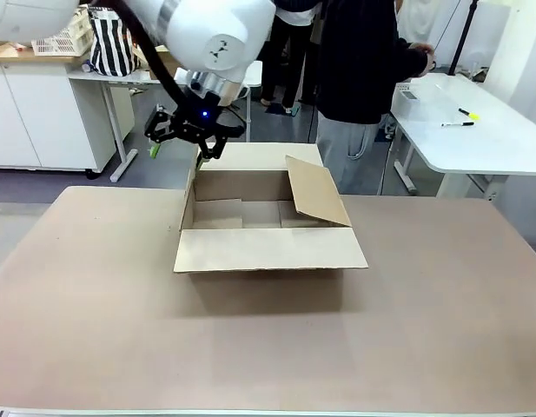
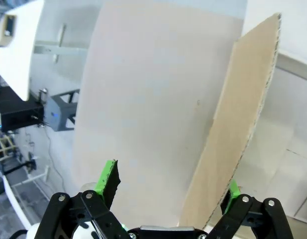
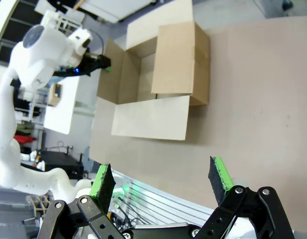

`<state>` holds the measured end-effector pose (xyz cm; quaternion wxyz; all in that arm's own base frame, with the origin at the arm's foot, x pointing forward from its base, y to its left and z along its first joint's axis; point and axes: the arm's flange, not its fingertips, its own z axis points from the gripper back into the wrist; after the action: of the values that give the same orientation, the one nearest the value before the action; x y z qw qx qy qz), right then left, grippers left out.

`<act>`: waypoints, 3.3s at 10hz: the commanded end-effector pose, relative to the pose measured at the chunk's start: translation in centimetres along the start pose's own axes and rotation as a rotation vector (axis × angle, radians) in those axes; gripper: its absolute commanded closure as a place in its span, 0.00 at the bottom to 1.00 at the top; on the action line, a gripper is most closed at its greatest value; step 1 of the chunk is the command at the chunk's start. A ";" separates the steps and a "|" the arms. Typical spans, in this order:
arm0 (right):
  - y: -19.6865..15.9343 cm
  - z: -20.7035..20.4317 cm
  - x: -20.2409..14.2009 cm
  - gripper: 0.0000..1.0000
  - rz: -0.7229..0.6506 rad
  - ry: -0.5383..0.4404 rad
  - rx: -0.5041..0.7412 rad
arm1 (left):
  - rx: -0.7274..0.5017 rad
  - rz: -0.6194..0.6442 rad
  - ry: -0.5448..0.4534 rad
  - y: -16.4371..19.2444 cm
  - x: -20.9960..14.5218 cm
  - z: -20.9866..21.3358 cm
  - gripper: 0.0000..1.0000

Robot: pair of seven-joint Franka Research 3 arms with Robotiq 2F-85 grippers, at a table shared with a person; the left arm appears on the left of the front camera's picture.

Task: Pack the gift set into the box.
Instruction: Place both hands on the side flaps of the Package Box and spread them outward.

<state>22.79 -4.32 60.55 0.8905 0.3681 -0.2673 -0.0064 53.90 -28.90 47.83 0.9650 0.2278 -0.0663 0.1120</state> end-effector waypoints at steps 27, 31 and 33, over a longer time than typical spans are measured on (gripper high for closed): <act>15.0 -21.5 6.9 0.00 0.363 0.267 -0.399 | -1.000 0.067 0.063 16.0 -0.2 -13.8 0.00; 17.6 -27.2 3.0 0.00 0.578 0.308 -0.536 | -1.000 0.067 0.063 16.0 -0.2 -13.8 0.00; 18.1 -28.5 4.2 0.00 0.557 0.301 -0.520 | -1.000 0.067 0.063 16.0 -0.2 -13.8 0.00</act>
<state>36.52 26.65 57.44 0.9479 0.0273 -0.2110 0.2372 50.76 -8.71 42.05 0.9523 -0.2742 -0.0910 0.0983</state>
